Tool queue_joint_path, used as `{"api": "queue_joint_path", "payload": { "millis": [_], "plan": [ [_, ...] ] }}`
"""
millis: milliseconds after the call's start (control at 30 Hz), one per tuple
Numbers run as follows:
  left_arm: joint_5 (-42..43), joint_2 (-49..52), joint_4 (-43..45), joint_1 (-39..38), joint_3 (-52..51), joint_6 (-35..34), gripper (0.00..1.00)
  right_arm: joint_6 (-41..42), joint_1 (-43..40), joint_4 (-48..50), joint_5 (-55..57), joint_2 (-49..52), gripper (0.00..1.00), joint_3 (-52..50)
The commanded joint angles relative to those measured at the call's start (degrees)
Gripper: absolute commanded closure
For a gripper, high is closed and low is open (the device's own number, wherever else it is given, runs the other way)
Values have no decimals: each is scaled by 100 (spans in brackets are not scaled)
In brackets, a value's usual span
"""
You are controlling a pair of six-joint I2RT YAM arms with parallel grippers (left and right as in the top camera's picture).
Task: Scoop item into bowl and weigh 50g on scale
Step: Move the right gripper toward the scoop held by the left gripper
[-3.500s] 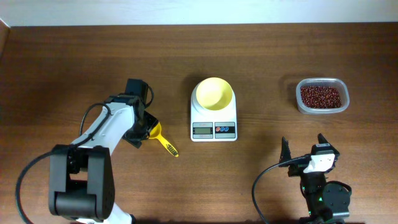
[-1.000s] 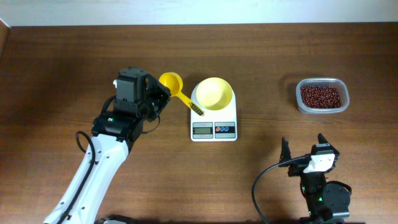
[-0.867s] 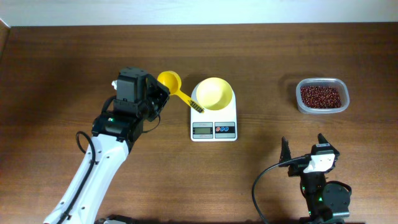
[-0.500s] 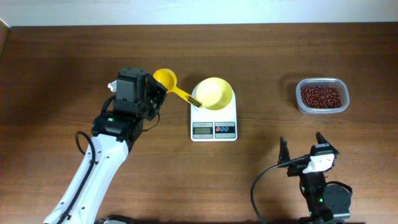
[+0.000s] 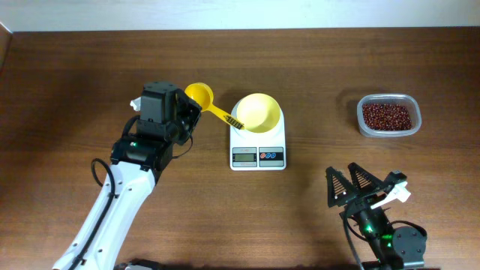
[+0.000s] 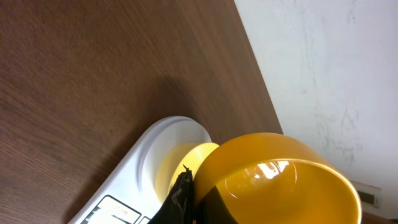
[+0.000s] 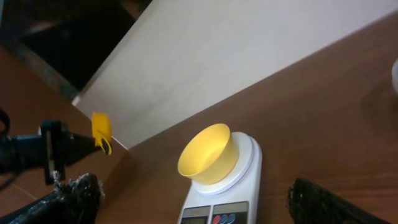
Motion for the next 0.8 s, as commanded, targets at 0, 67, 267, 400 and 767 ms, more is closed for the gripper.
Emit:
{"api": "queue_joint_path", "payload": {
  "millis": [0,67,267,400,767],
  "plan": [
    [-101,-114,26,-15,81,-37,100,487,42,79,264,-48,1,-31],
    [-103,-114,28,-15,81,-37,100,485,42,72,269,-48,1,-31],
    [-103,-114,26,-15,81,-37,100,-20,42,962,505,205,2,57],
    [-105,-114,28,-15,81,-37,100,-299,42,1051,450,1307,2,667],
    [-81,-114,-15,-15,81,-39,100,-546,42,1012,-3171,5834,1,3410]
  ]
}}
